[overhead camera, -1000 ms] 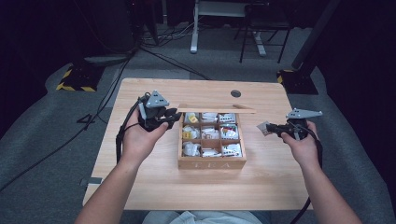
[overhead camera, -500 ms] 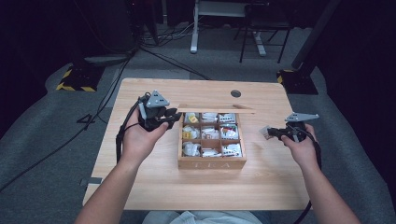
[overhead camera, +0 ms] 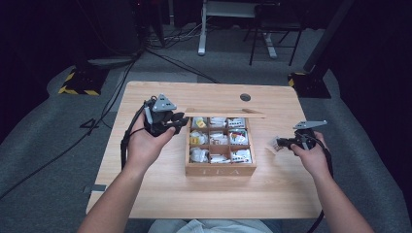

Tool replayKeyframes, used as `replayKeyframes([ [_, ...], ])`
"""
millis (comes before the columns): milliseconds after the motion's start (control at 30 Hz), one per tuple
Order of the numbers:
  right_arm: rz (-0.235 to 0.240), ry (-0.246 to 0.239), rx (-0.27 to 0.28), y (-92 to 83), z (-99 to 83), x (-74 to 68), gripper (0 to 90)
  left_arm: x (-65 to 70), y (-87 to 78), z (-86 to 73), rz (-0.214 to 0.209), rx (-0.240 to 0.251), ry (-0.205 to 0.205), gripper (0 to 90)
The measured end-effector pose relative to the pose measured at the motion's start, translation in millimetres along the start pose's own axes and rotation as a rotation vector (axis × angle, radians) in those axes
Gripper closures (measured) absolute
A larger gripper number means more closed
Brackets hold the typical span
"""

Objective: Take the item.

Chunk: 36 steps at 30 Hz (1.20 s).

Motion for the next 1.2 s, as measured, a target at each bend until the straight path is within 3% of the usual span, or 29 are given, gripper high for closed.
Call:
replayKeyframes([
  [533, -0.002, 0.02, -0.031, 9.4, -2.2, 1.0, 88.6, -0.2, 0.1, -0.6, -0.003, 0.003, -0.001, 73.4],
  [667, -0.018, 0.027, -0.028, 12.1, -2.8, 2.9, 74.7, -0.1, 0.1, -0.6, -0.002, 0.002, -0.001, 73.4],
  [800, -0.086, 0.01, -0.004, 12.9, -3.4, 6.3, 54.4, -0.1, 0.1, -0.6, -0.003, 0.002, -0.001, 73.3],
  [933, -0.139, 0.018, 0.022, 10.5, -5.6, 11.5, 46.2, -0.2, 0.2, -0.9, -0.004, 0.002, -0.001, 73.3],
  [1033, -0.159, 0.022, 0.031, 7.9, -6.9, 13.5, 44.9, -0.1, 0.4, -0.9, -0.002, 0.001, -0.001, 72.9],
  [1200, -0.157, 0.029, 0.049, 1.2, -8.5, 12.5, 43.8, 0.1, 0.6, -0.7, -0.001, 0.002, -0.001, 72.9],
])
Point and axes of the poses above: each handheld gripper's, and its own axes: y roughly forward along the jaws, z roughly out of its top, x roughly to its right, the point moved 1 cm from there along y, roughly forward along the jaws, and after that the axes turned 6 degrees about -y, right-handed, at the moved point
